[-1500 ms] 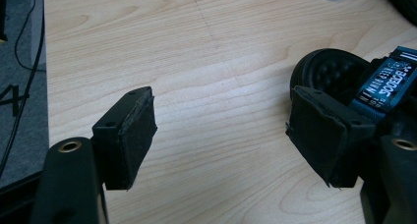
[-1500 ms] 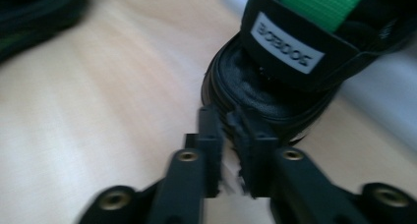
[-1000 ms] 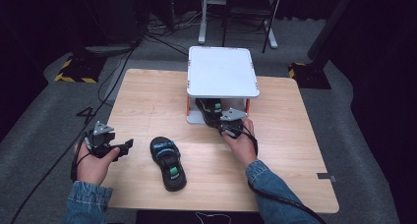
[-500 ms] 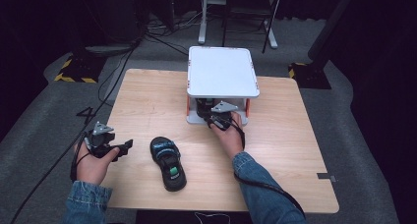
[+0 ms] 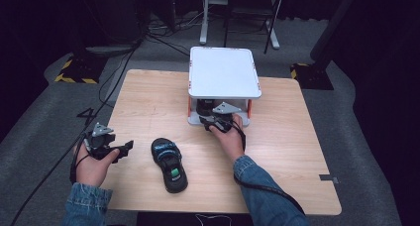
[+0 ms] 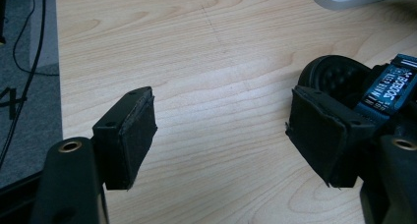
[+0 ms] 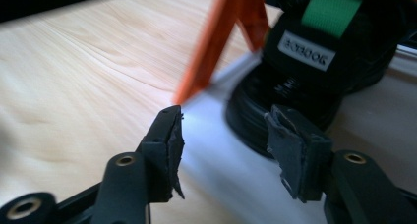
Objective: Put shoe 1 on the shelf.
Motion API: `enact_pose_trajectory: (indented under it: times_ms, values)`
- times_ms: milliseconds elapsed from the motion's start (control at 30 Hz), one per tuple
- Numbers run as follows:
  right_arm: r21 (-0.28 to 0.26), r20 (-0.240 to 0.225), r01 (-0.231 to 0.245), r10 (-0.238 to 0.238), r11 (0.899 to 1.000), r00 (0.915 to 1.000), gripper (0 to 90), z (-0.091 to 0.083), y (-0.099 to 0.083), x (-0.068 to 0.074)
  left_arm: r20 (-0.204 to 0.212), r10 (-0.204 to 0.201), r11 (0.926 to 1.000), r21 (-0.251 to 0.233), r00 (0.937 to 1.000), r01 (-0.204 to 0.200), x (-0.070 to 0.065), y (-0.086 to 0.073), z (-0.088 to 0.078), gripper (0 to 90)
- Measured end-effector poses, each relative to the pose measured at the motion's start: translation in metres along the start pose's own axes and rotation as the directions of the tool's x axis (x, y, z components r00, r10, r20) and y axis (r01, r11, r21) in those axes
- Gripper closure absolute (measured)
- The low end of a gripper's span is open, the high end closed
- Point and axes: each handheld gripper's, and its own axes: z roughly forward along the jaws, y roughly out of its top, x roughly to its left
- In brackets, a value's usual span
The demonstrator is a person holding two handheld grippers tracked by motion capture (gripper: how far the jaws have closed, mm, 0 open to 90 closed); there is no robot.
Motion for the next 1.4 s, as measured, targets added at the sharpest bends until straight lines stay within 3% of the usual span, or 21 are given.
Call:
enact_pose_trajectory:
  times_ms: [233, 400, 567, 700, 867, 1000, 1200, 1400]
  values:
    - [-0.025, -0.059, 0.079, -0.080, 0.997, 0.9950, 42.4, -0.050, 0.015, 0.014, 0.001, 0.011, 0.9999, -0.002, 0.9999, -0.011, -0.004, 0.002, -0.001, 26.8]
    - [0.013, -0.105, 0.103, -0.101, 0.995, 0.9894, 42.2, -0.088, 0.020, 0.018, -0.004, 0.009, 0.9999, -0.006, 1.0000, -0.009, -0.003, 0.003, -0.003, 26.8]
    - [0.047, -0.149, 0.072, -0.064, 0.996, 0.9868, 41.1, -0.117, 0.017, 0.024, -0.003, 0.011, 0.9999, -0.005, 0.9999, -0.011, -0.004, 0.003, -0.003, 26.8]
    - [0.043, -0.185, 0.043, -0.035, 0.998, 0.9821, 38.9, -0.137, 0.010, 0.030, 0.001, 0.005, 1.0000, 0.002, 1.0000, -0.005, -0.003, 0.002, -0.001, 27.1]
    - [0.051, -0.202, 0.015, -0.004, 0.999, 0.9794, 37.7, -0.150, -0.001, 0.030, 0.004, 0.005, 1.0000, 0.008, 1.0000, -0.005, -0.004, 0.000, 0.000, 27.2]
    - [0.077, -0.253, -0.016, 0.035, 0.997, 0.9667, 34.7, -0.151, -0.009, 0.033, 0.004, 0.009, 0.9999, 0.006, 1.0000, -0.009, -0.003, -0.001, -0.001, 27.3]
    - [0.093, -0.268, 0.015, 0.010, 0.996, 0.9633, 32.0, -0.145, -0.011, 0.039, -0.005, 0.006, 0.9999, 0.012, 1.0000, -0.006, -0.002, -0.007, -0.004, 27.4]
    - [0.077, -0.305, 0.064, -0.038, 0.995, 0.9516, 28.6, -0.138, -0.003, 0.056, -0.008, -0.014, 0.9999, 0.004, 0.9999, 0.014, 0.001, -0.014, -0.010, 27.4]
